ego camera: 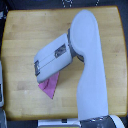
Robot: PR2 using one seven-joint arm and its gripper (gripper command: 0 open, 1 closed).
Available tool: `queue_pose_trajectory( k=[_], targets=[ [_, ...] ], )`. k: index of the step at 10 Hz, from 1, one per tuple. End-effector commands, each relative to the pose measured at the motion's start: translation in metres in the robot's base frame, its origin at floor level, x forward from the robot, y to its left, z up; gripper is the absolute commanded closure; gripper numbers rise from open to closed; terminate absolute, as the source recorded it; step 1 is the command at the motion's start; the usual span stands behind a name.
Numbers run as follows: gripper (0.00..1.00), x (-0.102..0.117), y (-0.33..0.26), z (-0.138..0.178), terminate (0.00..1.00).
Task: Folding a cloth
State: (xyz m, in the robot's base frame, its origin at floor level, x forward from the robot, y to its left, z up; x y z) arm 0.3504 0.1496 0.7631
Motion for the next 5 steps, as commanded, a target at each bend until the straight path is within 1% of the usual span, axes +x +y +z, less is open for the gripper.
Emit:
queue_pose_trajectory(
  k=[1,3,5],
  targets=[
    [0.00,0.0039,-0.0068,-0.0103,0.00],
    [0.00,0.0110,-0.0080,-0.0078,0.00],
    [0.00,0.0122,-0.0113,-0.0061,0.00]
  ],
)
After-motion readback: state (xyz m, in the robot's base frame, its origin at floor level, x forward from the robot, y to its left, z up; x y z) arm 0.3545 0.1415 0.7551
